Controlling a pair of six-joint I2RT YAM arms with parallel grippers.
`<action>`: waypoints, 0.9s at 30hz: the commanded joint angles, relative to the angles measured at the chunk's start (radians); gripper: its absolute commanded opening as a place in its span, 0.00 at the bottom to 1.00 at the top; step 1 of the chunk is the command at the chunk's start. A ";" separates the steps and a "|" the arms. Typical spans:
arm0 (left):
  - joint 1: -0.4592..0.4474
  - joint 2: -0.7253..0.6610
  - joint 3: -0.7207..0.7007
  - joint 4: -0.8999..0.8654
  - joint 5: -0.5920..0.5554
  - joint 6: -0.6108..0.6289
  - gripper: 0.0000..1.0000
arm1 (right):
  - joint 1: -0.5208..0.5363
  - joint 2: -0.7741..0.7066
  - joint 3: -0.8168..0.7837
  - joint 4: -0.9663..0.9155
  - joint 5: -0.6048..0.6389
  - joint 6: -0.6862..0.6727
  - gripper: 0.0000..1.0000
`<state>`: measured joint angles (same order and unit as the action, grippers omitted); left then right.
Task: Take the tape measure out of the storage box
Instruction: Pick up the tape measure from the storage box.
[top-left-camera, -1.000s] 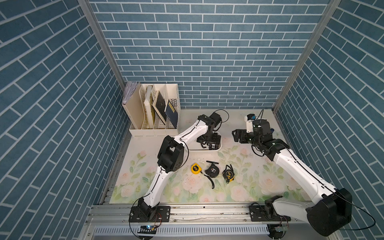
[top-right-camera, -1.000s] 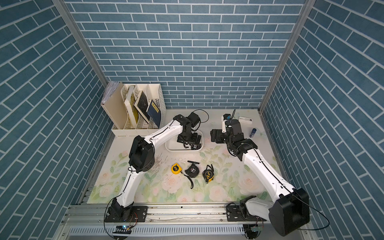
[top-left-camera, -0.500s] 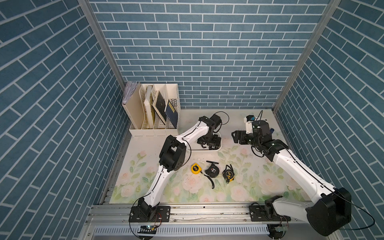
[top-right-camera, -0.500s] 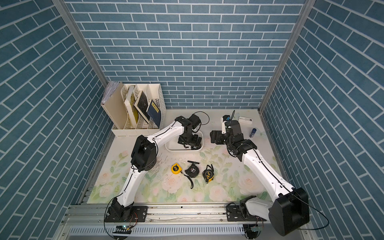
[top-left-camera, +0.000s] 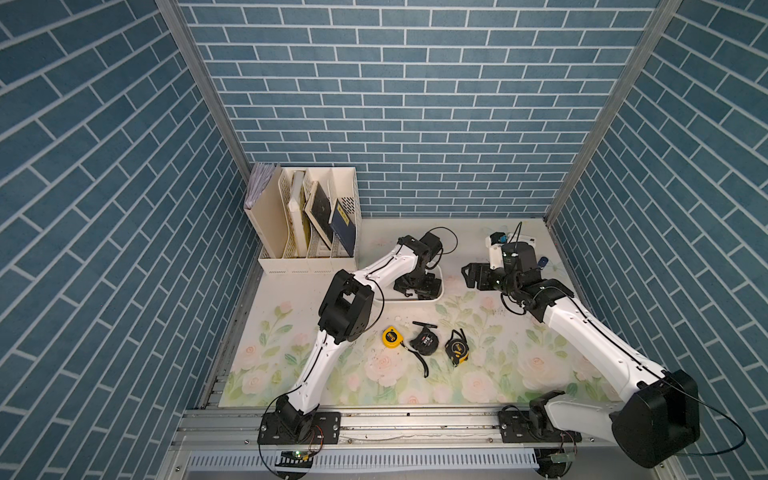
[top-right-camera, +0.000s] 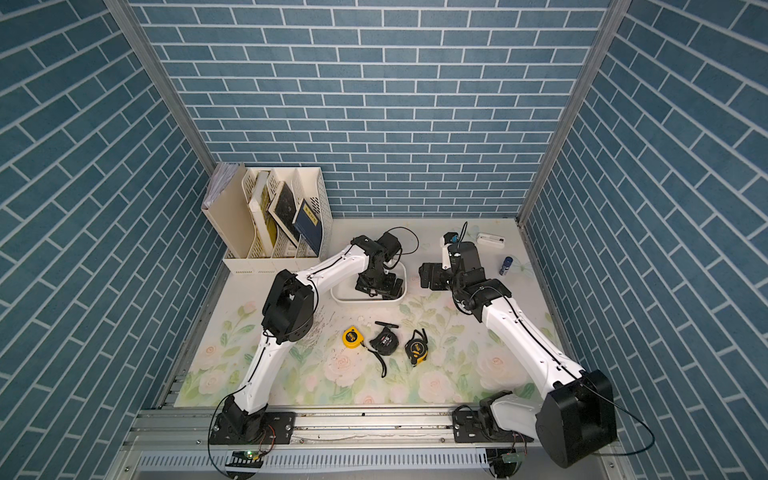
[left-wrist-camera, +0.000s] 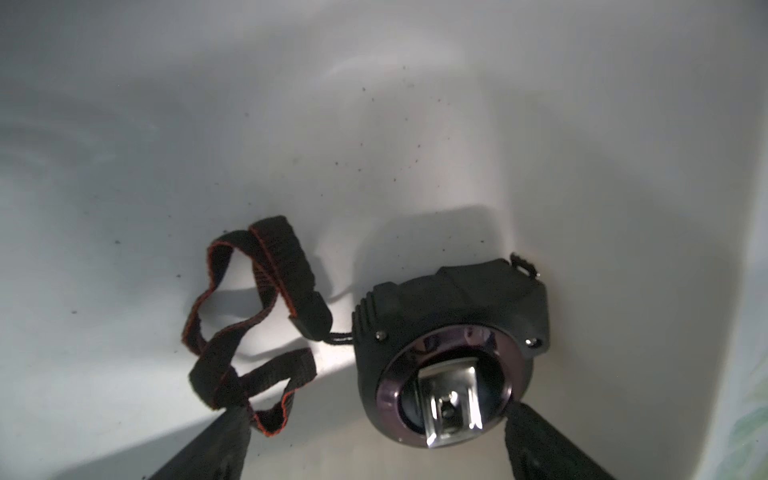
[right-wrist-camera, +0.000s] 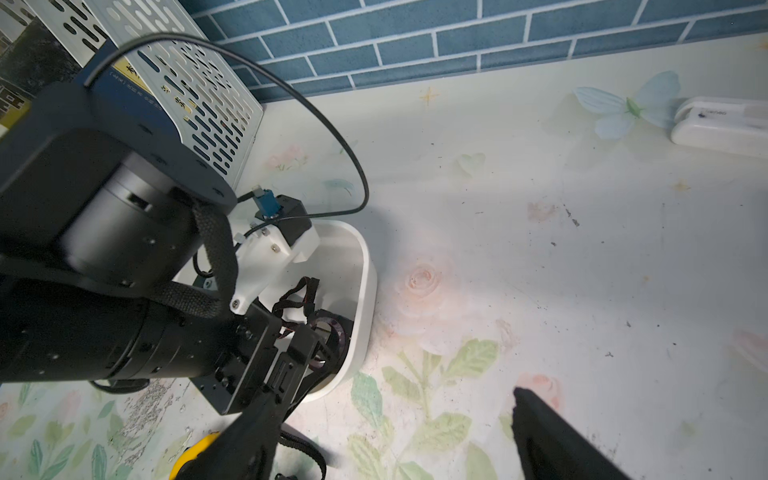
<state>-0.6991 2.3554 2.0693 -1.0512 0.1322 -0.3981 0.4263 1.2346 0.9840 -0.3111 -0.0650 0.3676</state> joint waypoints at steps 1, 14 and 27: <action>-0.005 0.038 -0.027 -0.013 -0.040 0.018 1.00 | -0.004 0.008 -0.008 0.026 -0.006 0.027 0.90; -0.005 0.040 -0.033 0.018 -0.091 0.011 0.96 | -0.003 -0.009 -0.029 0.041 -0.033 0.042 0.90; -0.004 0.009 -0.042 0.016 -0.248 -0.019 0.81 | -0.003 -0.002 -0.035 0.058 -0.048 0.053 0.89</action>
<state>-0.7132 2.3497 2.0628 -1.0050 0.0101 -0.4034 0.4263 1.2362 0.9638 -0.2752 -0.0986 0.3954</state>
